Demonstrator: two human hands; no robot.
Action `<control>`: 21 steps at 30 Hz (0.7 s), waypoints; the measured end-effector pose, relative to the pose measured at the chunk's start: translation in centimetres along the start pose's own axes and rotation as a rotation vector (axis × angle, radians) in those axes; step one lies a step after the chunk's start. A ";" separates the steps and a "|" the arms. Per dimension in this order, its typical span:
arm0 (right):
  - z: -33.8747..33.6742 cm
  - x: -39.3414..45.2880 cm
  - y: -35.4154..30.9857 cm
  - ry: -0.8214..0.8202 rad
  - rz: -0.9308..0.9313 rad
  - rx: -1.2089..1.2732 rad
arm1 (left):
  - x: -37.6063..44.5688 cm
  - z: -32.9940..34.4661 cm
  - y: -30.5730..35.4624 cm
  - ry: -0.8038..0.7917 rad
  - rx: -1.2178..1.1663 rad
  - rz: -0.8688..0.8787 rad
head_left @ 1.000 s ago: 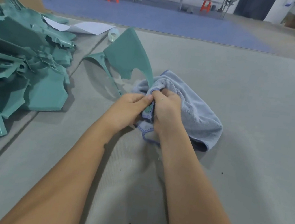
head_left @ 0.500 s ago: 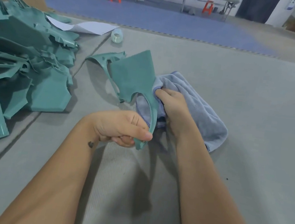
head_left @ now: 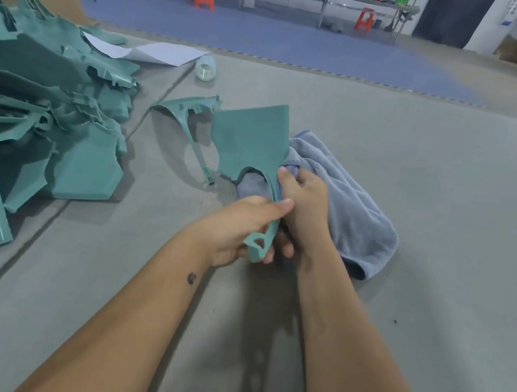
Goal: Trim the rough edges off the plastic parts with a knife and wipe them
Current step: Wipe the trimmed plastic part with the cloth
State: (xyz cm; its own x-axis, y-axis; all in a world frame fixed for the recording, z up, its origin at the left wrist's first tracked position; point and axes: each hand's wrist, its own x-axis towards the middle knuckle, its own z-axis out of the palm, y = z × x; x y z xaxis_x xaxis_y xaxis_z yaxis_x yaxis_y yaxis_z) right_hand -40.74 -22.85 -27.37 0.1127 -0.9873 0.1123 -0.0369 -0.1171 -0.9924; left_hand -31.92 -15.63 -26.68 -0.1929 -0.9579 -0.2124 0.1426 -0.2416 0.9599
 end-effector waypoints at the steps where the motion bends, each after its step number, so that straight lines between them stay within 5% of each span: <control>1: -0.1 0.3 0.1 0.017 0.002 0.011 | 0.1 0.4 -0.2 0.012 -0.044 0.026; 6: 0.3 1.8 0.5 0.061 -0.042 0.036 | 0.0 0.1 0.1 0.064 0.085 0.083; 12: -2.6 5.5 -0.2 0.208 0.063 -0.003 | -1.8 -1.3 0.9 -0.167 0.411 -0.119; 21: -2.8 3.3 0.9 -0.033 0.066 0.198 | -0.9 -1.0 0.8 -0.001 0.478 -0.112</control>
State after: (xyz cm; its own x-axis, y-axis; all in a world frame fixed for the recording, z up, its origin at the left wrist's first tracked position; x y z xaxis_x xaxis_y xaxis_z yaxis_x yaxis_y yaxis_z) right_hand -43.15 -26.52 -27.71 0.1488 -0.9877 0.0486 0.1501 -0.0261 -0.9883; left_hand -30.71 -15.09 -25.93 -0.1830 -0.9297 -0.3195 -0.3404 -0.2450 0.9078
